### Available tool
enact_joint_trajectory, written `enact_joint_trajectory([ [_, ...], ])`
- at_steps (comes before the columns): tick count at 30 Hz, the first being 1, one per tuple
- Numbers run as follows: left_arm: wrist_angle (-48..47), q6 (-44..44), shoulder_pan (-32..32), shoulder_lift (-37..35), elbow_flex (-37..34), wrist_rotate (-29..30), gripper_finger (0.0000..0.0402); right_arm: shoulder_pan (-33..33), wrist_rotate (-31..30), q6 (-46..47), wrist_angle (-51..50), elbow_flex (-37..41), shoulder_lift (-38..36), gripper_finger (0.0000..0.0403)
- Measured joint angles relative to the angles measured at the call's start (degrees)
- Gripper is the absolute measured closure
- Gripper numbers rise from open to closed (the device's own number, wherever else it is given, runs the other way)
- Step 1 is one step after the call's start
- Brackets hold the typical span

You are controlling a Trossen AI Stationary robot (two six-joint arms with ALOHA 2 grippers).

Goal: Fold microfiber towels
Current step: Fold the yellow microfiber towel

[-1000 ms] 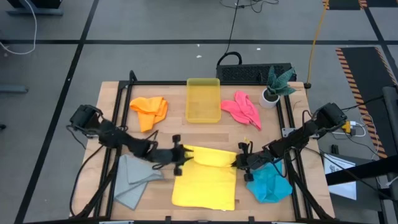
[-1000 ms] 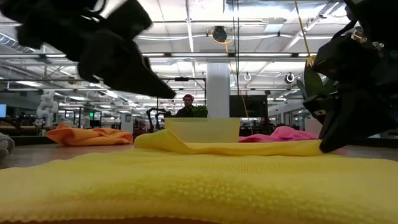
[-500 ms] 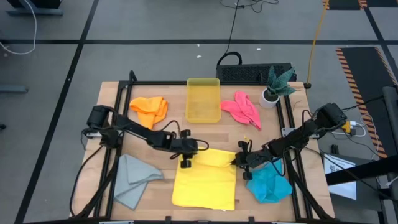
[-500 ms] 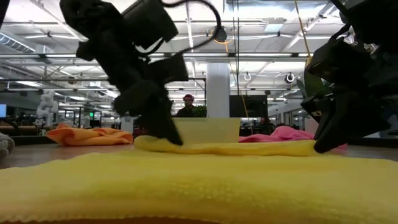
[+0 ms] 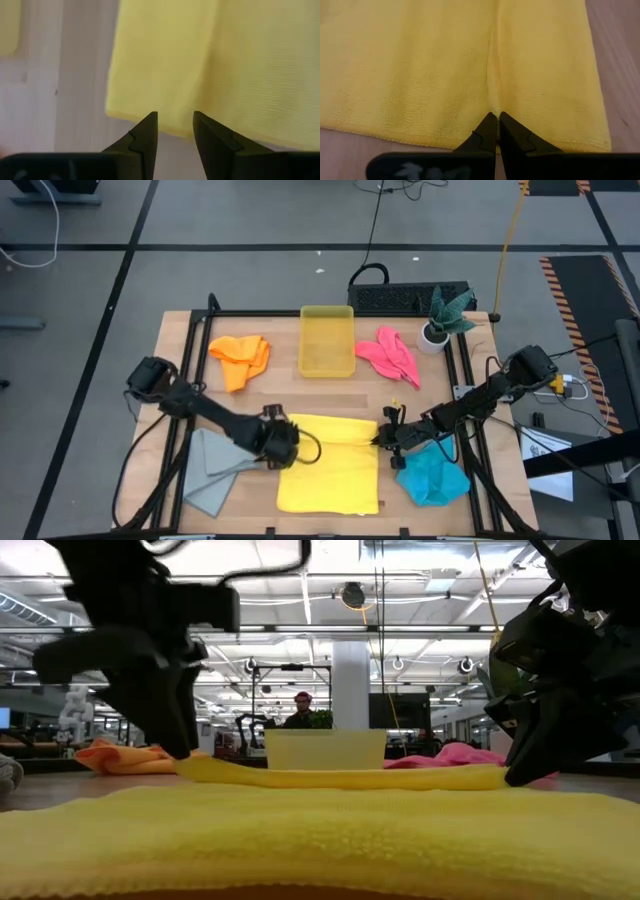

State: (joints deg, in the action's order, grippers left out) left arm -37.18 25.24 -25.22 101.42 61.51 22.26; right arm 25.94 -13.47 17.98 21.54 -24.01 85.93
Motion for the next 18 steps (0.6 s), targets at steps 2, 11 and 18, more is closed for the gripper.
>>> enact_joint_trajectory([
  [2, 0.98, 0.67, -1.86, 0.0, 0.0, 2.55, 0.0275, -0.01, 0.0, -0.03, 0.0, 0.0, 0.0, 0.0401],
  [11, 4.82, -9.15, -5.21, -0.01, -1.21, 10.69, 0.0275, -0.01, 0.0, -0.02, 0.0, 0.0, 0.0, 0.0401],
  [18, 6.85, -8.62, -2.42, 0.01, -6.32, 7.48, 0.0275, -0.01, 0.0, -0.02, 0.0, 0.0, 0.0, 0.0401],
])
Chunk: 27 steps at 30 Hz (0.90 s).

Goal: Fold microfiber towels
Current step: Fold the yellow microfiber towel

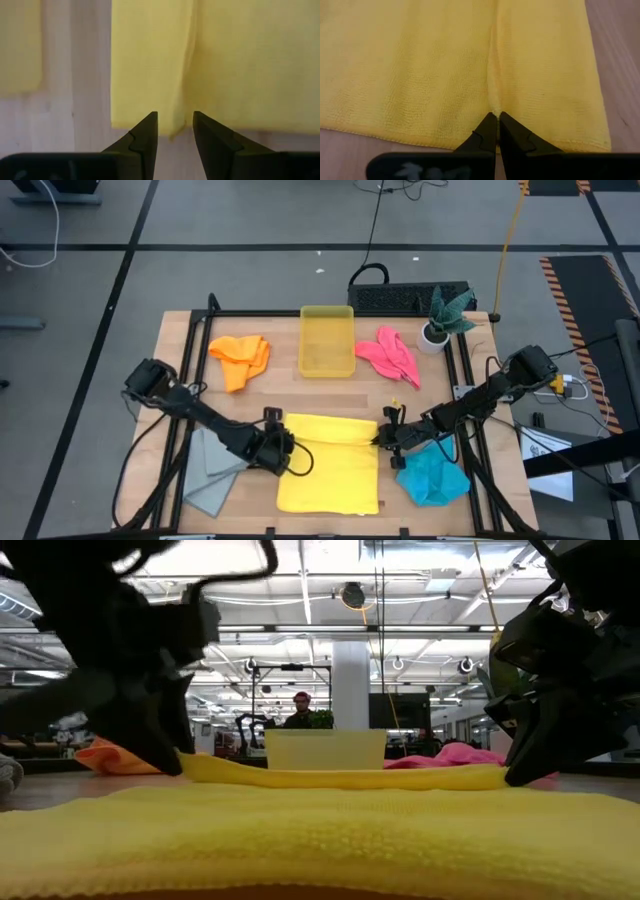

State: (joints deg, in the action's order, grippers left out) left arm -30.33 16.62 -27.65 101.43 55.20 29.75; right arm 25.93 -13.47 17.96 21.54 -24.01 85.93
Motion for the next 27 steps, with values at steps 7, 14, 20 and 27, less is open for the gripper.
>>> enact_joint_trajectory([
  [7, 2.63, -0.17, 0.69, 0.02, -1.9, 0.03, 0.0329, 0.0, 0.0, -0.13, 0.0, 0.0, 0.0, 0.0401],
  [14, 3.24, -1.56, 0.69, 0.0, -1.79, 3.57, 0.0391, 0.05, -2.87, -1.32, -0.82, 0.02, -1.11, 0.0401],
  [20, 0.46, -0.65, 1.01, -4.2, -1.59, 14.14, 0.0396, -0.08, -16.03, -6.25, -4.53, 0.05, -9.35, 0.0401],
  [27, -3.15, -4.84, 5.08, -14.03, -1.57, 28.14, 0.0396, -3.77, -29.51, -20.22, -3.88, 0.02, -21.37, 0.0401],
])
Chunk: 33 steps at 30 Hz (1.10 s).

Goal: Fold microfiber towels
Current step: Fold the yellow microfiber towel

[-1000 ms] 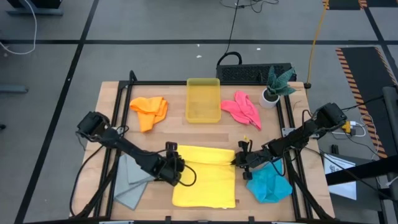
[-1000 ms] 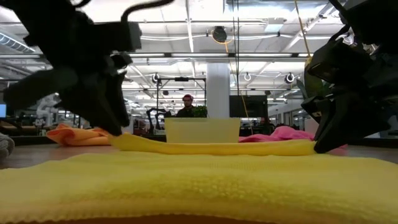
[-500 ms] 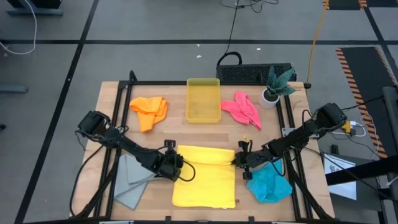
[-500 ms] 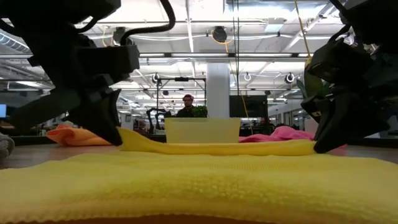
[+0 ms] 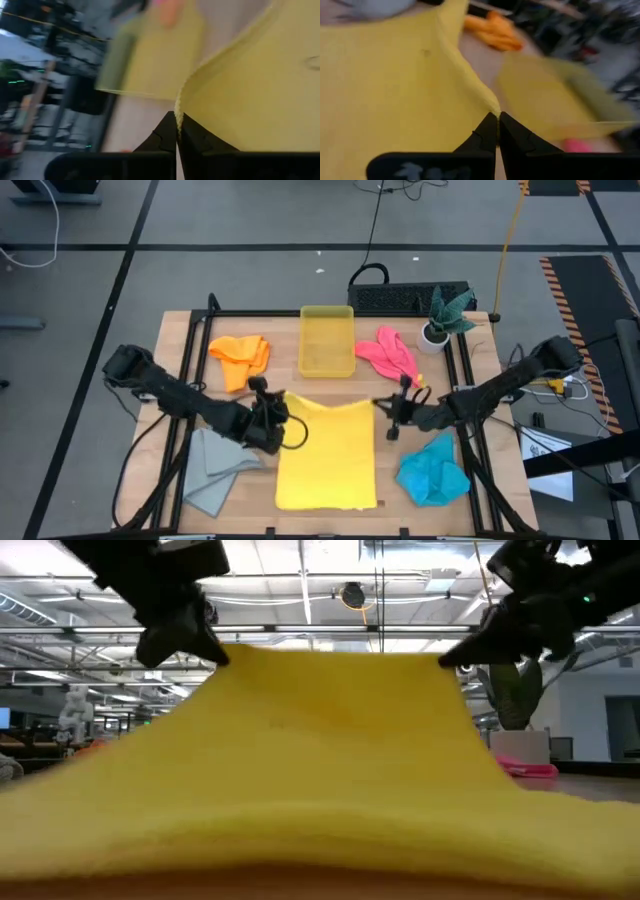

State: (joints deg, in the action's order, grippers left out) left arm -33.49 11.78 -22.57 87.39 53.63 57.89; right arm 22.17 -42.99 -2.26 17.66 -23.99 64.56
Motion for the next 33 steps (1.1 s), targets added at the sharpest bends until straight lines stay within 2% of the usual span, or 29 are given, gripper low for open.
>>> enact_joint_trajectory([
  [6, 0.54, -7.14, 7.94, -3.19, 0.0, 1.77, 0.0396, -5.44, -7.86, -12.31, 0.97, 0.0, -5.59, 0.0401],
  [9, 0.8, -8.82, 11.42, -3.15, 0.0, 2.52, 0.0398, -9.23, -7.82, -16.23, 1.35, -0.02, -6.45, 0.0401],
  [13, 1.05, -7.8, 13.69, -3.15, 0.0, 3.72, 0.0398, -12.36, -7.2, -16.32, 0.77, -0.02, -6.45, 0.0401],
  [16, 0.47, -6.74, 11.85, -3.15, -0.01, 3.73, 0.0399, -11.52, -4.02, -14.54, -1.0, -0.02, -6.27, 0.0401],
  [20, 0.68, -5.03, 7.71, -3.01, -0.65, -2.1, 0.0399, -7.18, 0.79, -10.07, -3.19, 0.0, -5.98, 0.0401],
  [25, 2.32, 1.89, 1.25, -2.9, -6.26, -7.91, 0.0397, 1.01, 1.17, -1.6, -5.09, 0.0, -3.25, 0.0401],
  [29, 11.49, 7.62, -3.12, -2.86, -14.06, -10.53, 0.0399, 5.89, 1.34, 3.03, -4.72, -0.02, 2.32, 0.0401],
  [33, 24.69, 8.05, -6.26, -2.86, -20.78, -11.59, 0.0395, 7.44, 1.34, 5.47, -2.06, -0.02, 8.81, 0.0401],
])
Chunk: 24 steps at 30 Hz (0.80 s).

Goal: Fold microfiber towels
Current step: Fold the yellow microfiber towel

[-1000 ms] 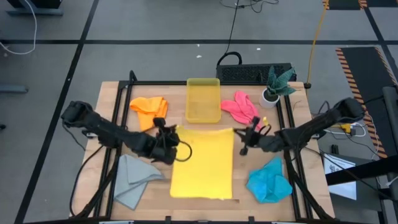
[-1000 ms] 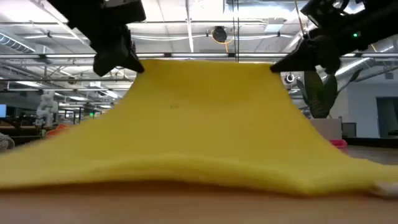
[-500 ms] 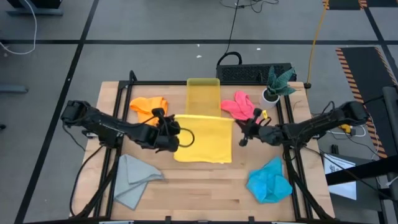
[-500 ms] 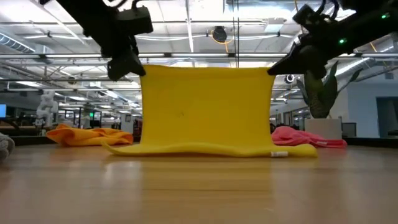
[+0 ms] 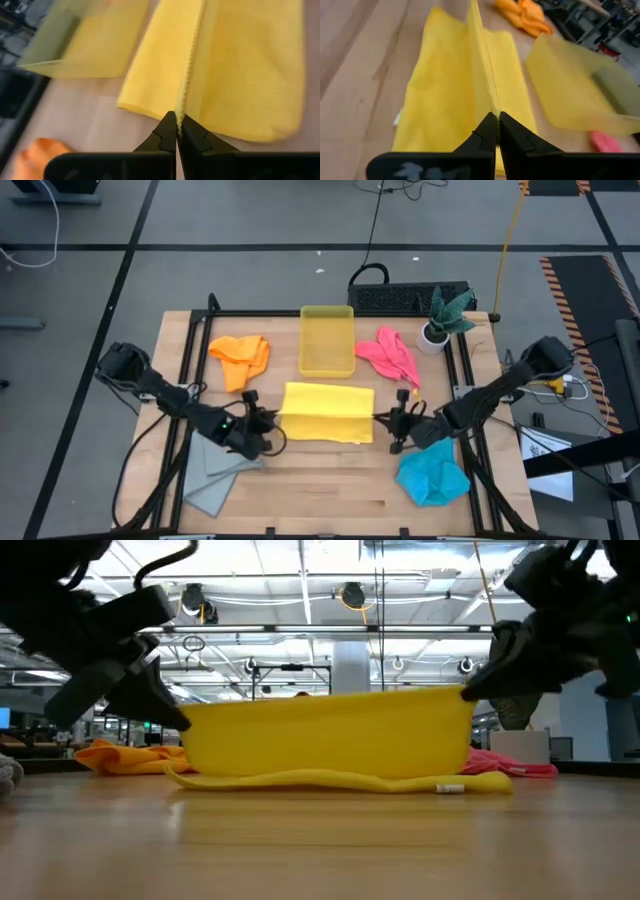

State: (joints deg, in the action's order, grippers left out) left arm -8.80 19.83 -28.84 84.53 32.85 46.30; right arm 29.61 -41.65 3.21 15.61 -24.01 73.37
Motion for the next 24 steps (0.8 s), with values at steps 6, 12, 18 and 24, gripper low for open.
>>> enact_joint_trajectory([
  [6, 5.72, -1.02, -1.72, 0.0, -2.74, -3.13, 0.0396, 0.09, 4.32, 0.67, 3.23, 0.0, 5.56, 0.0401],
  [12, 6.82, -1.73, -2.21, 0.0, -2.7, -8.36, 0.0398, 0.26, 8.79, 0.87, 2.96, 0.0, 5.98, 0.0401],
  [18, 10.29, -6.62, -2.04, 0.0, -2.27, -0.8, 0.0398, 0.52, -0.4, -6.41, 2.72, 0.0, 3.35, 0.0401],
  [24, 11.1, -16.8, -1.15, -0.02, 0.02, 10.79, 0.0393, 0.5, -17.97, -19.7, 3.43, 0.0, -0.85, 0.0401],
])
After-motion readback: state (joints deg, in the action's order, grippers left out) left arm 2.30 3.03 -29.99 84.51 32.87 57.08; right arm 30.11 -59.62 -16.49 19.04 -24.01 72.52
